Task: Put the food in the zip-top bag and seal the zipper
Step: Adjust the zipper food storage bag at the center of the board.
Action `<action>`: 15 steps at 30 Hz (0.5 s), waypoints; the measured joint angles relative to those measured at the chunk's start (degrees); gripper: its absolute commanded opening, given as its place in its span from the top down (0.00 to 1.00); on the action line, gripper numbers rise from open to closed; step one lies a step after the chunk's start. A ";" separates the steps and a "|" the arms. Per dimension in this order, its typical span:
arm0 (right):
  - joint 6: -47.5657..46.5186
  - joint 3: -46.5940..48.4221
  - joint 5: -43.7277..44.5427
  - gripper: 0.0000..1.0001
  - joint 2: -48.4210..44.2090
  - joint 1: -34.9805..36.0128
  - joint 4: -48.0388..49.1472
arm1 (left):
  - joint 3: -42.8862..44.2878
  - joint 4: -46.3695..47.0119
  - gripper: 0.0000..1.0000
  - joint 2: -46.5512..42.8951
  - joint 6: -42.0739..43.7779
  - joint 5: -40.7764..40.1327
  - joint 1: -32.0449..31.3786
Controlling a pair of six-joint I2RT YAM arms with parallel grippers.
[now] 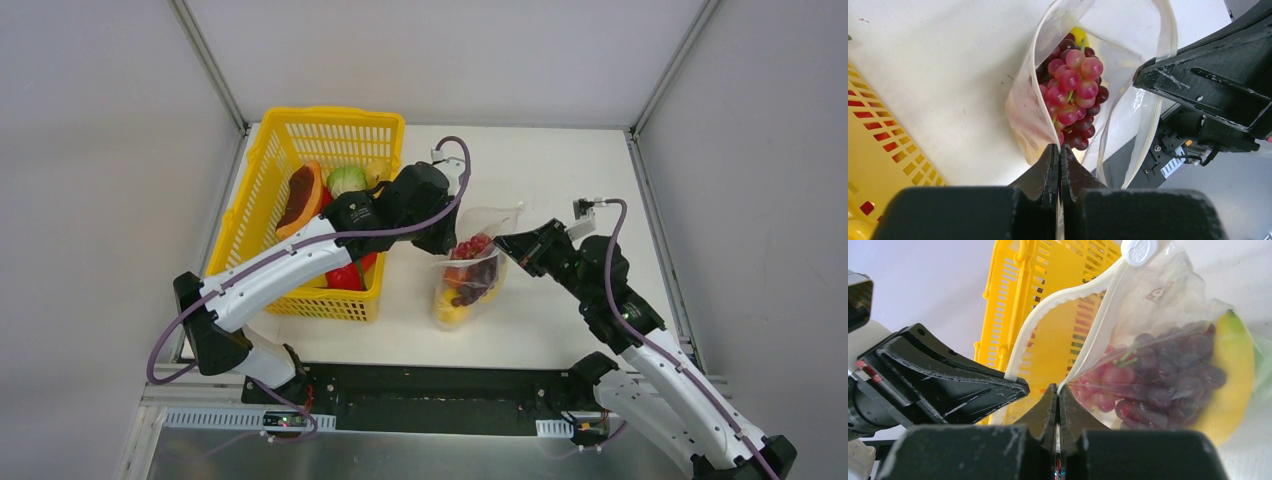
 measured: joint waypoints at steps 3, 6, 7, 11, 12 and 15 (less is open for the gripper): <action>0.13 0.00 0.61 1.00 0.79 0.00 -0.85 | 0.00 0.13 1.00 0.02 0.07 -0.63 -0.04; -0.42 0.39 0.63 1.00 1.84 0.00 -1.51 | 0.04 0.61 1.00 0.04 0.11 -0.66 -0.09; -0.87 0.83 0.63 1.00 2.12 0.00 -1.77 | 0.04 1.07 1.00 0.00 0.17 -0.98 -0.11; -3.30 2.82 1.25 1.00 2.29 0.00 -2.54 | -1.22 3.30 1.00 -1.14 0.59 -6.10 -0.39; -3.67 3.08 1.70 1.00 2.25 0.00 -2.60 | -1.92 3.52 1.00 -1.73 0.55 -7.65 -0.37; -3.80 3.04 2.05 1.00 2.19 0.00 -4.55 | -4.59 4.74 1.00 -3.04 -0.42 -11.06 -0.33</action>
